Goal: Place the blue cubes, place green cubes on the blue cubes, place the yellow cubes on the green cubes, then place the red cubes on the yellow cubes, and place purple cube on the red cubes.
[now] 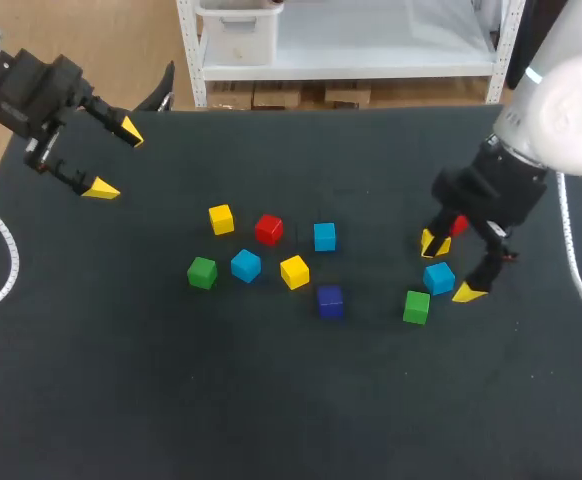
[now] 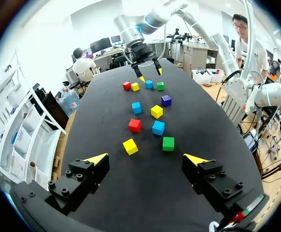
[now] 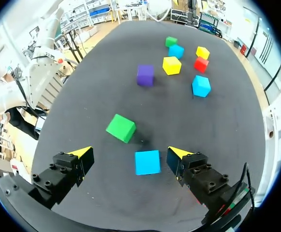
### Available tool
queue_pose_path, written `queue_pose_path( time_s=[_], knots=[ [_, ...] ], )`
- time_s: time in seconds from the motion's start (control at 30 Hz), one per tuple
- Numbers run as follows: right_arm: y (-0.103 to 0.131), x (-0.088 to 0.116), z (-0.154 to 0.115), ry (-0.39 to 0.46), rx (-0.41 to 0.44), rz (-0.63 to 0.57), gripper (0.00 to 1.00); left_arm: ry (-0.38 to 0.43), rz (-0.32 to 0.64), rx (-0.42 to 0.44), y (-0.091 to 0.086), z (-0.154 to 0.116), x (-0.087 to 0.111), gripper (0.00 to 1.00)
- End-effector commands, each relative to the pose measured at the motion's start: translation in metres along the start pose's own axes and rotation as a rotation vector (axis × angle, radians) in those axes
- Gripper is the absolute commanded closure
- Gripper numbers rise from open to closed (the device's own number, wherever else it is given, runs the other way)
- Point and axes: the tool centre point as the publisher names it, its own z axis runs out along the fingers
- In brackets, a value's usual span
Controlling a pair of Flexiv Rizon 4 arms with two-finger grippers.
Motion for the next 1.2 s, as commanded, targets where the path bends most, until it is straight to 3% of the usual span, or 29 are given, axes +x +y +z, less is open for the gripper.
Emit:
queue_pose_path(
  time_s=[0.03, 0.23, 0.27, 0.3, 0.33, 0.37, 0.7, 0.87, 0.9, 0.93, 1.13, 1.2],
  knots=[
    [-0.012, 0.001, 0.009, 0.014, -0.002, -0.011, 0.00, -0.001, 0.003, -0.002, 0.000, 0.000, 0.001, 0.00],
    [-0.021, 0.007, 0.012, 0.044, 0.012, -0.021, 0.00, -0.001, 0.003, -0.002, 0.000, 0.000, 0.001, 0.00],
    [-0.021, 0.008, 0.012, 0.051, 0.015, -0.020, 0.19, -0.001, 0.003, -0.002, 0.000, 0.000, 0.001, 0.00],
    [-0.021, 0.010, 0.013, 0.056, 0.016, -0.018, 0.20, -0.001, 0.003, -0.002, 0.000, 0.000, 0.001, 0.00],
    [-0.020, 0.011, 0.013, 0.058, 0.016, -0.014, 0.15, -0.001, 0.003, -0.002, 0.000, 0.000, 0.001, 0.00],
    [-0.020, 0.012, 0.013, 0.060, 0.016, -0.011, 0.00, -0.001, 0.003, -0.002, 0.000, 0.000, 0.001, 0.00],
    [-0.015, 0.024, 0.015, 0.070, 0.016, 0.015, 0.00, -0.001, 0.003, -0.002, 0.000, 0.000, 0.001, 0.00],
    [-0.019, 0.026, 0.016, 0.070, 0.032, 0.012, 0.19, -0.001, 0.003, -0.002, 0.000, 0.000, 0.001, 0.00],
    [-0.020, 0.026, 0.016, 0.069, 0.035, 0.009, 0.31, -0.001, 0.003, -0.002, 0.000, 0.000, 0.001, 0.00],
    [-0.021, 0.026, 0.016, 0.069, 0.037, 0.007, 0.51, -0.001, 0.003, -0.002, 0.000, 0.000, 0.001, 0.00],
    [-0.024, 0.025, 0.019, 0.059, 0.043, -0.003, 0.57, -0.001, 0.003, -0.002, 0.000, 0.000, 0.001, 0.00],
    [-0.024, 0.024, 0.020, 0.057, 0.043, -0.004, 0.65, -0.001, 0.003, -0.002, 0.000, 0.000, 0.001, 0.00]
  ],
)
